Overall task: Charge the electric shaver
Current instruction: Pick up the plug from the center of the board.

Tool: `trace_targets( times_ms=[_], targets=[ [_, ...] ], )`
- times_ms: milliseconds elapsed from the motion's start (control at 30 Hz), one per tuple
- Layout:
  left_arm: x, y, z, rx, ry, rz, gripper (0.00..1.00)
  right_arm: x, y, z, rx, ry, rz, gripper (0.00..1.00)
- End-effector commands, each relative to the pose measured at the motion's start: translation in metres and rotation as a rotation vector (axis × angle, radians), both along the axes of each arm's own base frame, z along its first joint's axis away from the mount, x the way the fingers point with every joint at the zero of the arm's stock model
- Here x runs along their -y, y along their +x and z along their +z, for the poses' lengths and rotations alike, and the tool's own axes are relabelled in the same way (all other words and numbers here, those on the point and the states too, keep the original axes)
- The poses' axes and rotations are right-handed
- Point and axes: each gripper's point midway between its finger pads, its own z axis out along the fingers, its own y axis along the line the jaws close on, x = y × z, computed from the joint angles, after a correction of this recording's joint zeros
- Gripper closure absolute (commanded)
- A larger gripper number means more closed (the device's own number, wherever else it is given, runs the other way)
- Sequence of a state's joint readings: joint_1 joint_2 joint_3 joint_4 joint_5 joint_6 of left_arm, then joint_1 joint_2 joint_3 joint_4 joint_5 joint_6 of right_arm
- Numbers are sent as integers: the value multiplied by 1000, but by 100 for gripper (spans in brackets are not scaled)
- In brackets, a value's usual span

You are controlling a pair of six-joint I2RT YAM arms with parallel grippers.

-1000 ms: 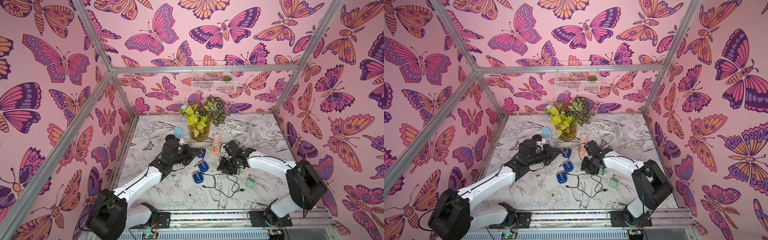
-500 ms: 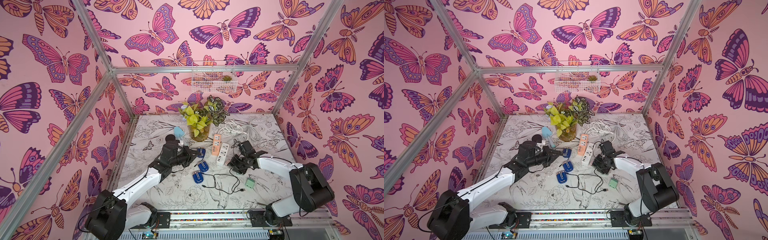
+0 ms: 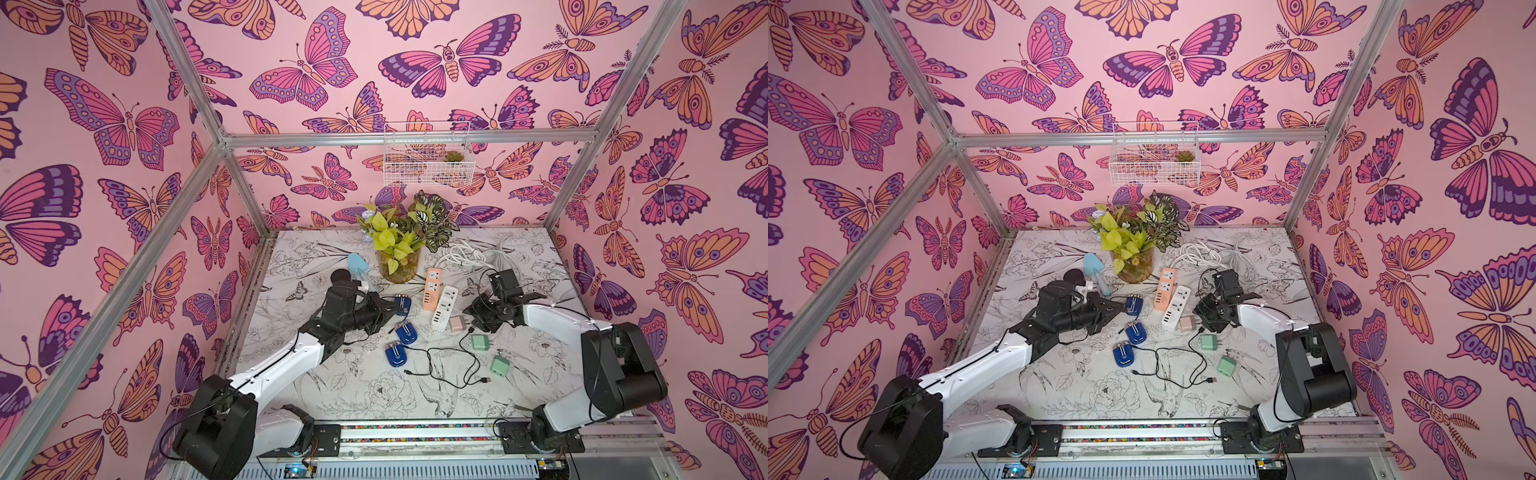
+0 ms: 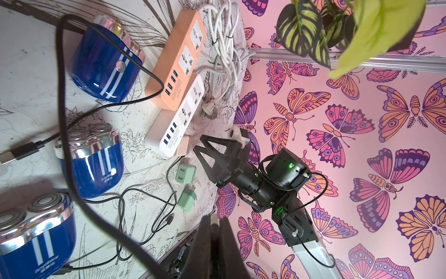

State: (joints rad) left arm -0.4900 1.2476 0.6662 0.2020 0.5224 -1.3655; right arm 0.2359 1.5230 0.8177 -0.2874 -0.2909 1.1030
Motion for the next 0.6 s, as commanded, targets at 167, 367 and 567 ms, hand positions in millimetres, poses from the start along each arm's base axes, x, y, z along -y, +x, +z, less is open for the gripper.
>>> trace_targets(
  times_ms=[167, 367, 567],
  targets=[
    [5, 10, -4, 10, -30, -6, 100, 4, -20, 16, -81, 101, -312, 47],
    [7, 16, -8, 11, -74, 10, 100, -2, -25, 13, -264, 124, -528, 45],
    [8, 17, -5, 20, -81, 9, 100, -7, -28, -1, -447, 72, -582, 40]
  ],
)
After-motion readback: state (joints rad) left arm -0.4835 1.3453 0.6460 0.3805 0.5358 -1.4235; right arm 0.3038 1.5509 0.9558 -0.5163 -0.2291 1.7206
